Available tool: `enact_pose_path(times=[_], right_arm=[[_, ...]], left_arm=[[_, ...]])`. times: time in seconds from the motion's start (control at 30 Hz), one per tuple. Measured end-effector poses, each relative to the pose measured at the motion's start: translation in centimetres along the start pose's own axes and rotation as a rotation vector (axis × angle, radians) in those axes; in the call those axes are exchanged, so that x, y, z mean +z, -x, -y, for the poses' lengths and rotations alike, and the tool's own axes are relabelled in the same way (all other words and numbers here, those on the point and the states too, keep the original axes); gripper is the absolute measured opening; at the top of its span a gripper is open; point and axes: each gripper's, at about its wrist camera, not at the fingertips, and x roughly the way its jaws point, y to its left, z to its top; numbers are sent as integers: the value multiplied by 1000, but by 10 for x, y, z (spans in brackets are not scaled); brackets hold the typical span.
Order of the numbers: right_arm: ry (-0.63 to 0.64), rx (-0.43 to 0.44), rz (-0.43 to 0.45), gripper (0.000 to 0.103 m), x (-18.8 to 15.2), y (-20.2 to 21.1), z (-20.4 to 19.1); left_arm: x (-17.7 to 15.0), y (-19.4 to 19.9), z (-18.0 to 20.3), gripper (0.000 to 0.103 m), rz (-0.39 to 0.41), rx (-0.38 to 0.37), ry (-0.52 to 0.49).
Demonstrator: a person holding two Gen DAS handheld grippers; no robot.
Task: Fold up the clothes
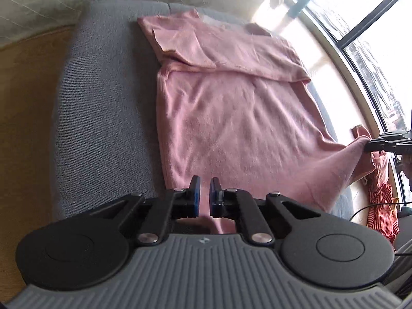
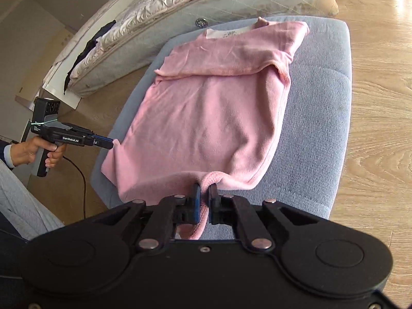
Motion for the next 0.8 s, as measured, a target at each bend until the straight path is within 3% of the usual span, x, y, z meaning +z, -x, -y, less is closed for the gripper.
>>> enact_pose_path(times=[0.1, 0.23, 0.37, 0.5, 0.63, 0.8], right_arm=[[-29, 28, 54, 7, 18, 6, 2], [-48, 15, 78, 7, 42, -3, 11], [-3, -83, 44, 15, 47, -18, 17], [225, -264, 33, 19, 34, -20, 3], [342, -291, 43, 26, 19, -21, -11], [514, -267, 34, 36, 2, -28, -35]], left_arm=[[34, 27, -11, 9, 75, 21, -2], [46, 28, -13, 9, 68, 30, -68], [18, 5, 6, 9, -38, -16, -160], [-9, -15, 37, 10, -140, -84, -339], [-25, -16, 65, 10, -204, -196, -517], [-46, -31, 70, 11, -317, -244, -569]])
